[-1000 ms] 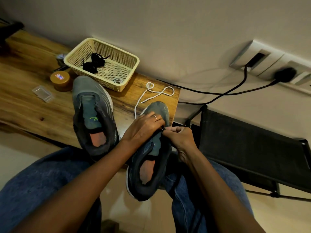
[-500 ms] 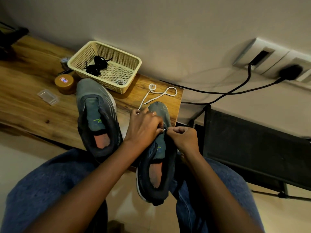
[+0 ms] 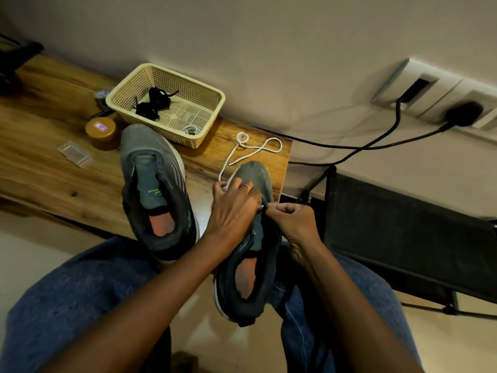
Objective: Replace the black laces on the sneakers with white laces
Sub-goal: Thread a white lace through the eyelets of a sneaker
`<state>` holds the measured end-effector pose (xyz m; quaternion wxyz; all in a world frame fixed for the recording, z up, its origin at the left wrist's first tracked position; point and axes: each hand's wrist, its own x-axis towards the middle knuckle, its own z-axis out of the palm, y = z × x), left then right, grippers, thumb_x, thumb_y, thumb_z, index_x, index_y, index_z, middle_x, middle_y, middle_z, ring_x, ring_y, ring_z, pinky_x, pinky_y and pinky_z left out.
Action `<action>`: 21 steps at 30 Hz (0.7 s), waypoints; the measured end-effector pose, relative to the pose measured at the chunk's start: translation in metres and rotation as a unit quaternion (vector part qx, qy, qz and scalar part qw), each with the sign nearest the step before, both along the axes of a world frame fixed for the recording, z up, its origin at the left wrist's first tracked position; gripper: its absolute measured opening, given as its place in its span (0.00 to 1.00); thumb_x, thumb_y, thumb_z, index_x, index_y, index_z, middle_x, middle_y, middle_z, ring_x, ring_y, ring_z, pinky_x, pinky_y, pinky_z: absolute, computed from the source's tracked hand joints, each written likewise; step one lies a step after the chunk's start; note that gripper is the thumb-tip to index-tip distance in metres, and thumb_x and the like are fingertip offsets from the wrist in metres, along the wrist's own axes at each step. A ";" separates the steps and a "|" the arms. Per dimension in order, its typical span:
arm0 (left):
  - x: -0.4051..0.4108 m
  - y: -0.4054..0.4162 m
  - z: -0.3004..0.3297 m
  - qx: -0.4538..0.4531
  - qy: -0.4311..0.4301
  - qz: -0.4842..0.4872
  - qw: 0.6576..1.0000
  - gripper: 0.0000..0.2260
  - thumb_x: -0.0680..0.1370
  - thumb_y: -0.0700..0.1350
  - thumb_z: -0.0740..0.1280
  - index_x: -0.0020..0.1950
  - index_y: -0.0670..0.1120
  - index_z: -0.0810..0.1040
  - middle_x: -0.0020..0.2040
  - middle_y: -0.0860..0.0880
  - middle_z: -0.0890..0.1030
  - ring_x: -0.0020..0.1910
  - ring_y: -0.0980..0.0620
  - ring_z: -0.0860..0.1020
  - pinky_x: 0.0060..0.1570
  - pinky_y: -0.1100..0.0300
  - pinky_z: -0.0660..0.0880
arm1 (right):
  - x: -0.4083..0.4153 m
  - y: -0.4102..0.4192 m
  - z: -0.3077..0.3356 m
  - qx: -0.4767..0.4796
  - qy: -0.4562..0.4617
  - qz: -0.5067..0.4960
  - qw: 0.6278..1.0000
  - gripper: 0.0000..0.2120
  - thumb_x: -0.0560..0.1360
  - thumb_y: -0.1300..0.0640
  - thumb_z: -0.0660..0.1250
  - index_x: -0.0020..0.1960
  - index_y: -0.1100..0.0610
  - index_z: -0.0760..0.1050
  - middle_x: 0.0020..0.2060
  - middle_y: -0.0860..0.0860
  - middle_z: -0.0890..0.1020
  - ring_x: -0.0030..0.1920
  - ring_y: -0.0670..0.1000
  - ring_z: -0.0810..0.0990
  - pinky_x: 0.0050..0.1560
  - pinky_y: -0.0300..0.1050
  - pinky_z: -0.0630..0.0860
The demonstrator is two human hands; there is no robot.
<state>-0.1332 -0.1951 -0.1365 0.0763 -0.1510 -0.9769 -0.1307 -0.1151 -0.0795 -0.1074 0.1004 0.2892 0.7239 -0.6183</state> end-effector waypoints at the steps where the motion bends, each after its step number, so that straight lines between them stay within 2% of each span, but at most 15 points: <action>1: 0.001 0.000 -0.002 0.005 0.016 -0.001 1.000 0.02 0.75 0.46 0.68 0.46 0.49 0.79 0.46 0.50 0.78 0.52 0.47 0.74 0.52 0.51 0.62 | 0.000 0.000 0.001 -0.005 -0.004 -0.001 1.000 0.07 0.70 0.68 0.70 0.36 0.59 0.81 0.33 0.54 0.82 0.35 0.49 0.79 0.36 0.39 0.78; 5: -0.003 0.000 -0.009 0.028 0.059 -0.026 0.998 0.07 0.67 0.43 0.75 0.39 0.47 0.78 0.37 0.49 0.77 0.41 0.46 0.78 0.45 0.55 0.59 | -0.001 -0.001 0.001 -0.011 -0.013 -0.007 1.000 0.06 0.70 0.68 0.70 0.37 0.60 0.81 0.34 0.56 0.82 0.37 0.52 0.80 0.40 0.45 0.79; 8: -0.005 0.002 -0.015 0.025 0.073 -0.031 0.997 0.07 0.67 0.41 0.75 0.38 0.47 0.78 0.36 0.50 0.76 0.40 0.48 0.78 0.49 0.53 0.60 | -0.001 -0.002 0.001 -0.018 -0.019 -0.008 1.000 0.02 0.71 0.68 0.70 0.42 0.66 0.81 0.35 0.57 0.81 0.37 0.52 0.80 0.39 0.43 0.80; 11: -0.006 0.001 -0.021 0.025 0.082 -0.041 0.996 0.03 0.72 0.41 0.67 0.38 0.47 0.78 0.36 0.51 0.76 0.41 0.48 0.78 0.53 0.50 0.61 | -0.001 -0.002 0.000 -0.017 -0.019 -0.006 1.000 0.05 0.71 0.69 0.69 0.46 0.68 0.81 0.34 0.56 0.81 0.34 0.51 0.79 0.35 0.40 0.78; 14: -0.005 -0.003 -0.023 0.031 0.106 -0.050 0.993 0.11 0.76 0.46 0.58 0.40 0.48 0.78 0.37 0.51 0.76 0.41 0.49 0.77 0.54 0.50 0.62 | -0.001 -0.003 0.000 -0.017 -0.019 -0.007 1.000 0.04 0.71 0.69 0.69 0.46 0.67 0.81 0.34 0.57 0.82 0.35 0.51 0.80 0.36 0.40 0.79; 21: -0.007 -0.005 -0.026 0.070 0.125 -0.053 0.988 0.12 0.77 0.48 0.58 0.41 0.48 0.79 0.37 0.53 0.77 0.41 0.50 0.78 0.57 0.51 0.61 | 0.000 -0.003 0.001 -0.020 -0.008 -0.007 1.000 0.02 0.71 0.69 0.69 0.42 0.65 0.81 0.33 0.56 0.81 0.34 0.51 0.80 0.36 0.42 0.79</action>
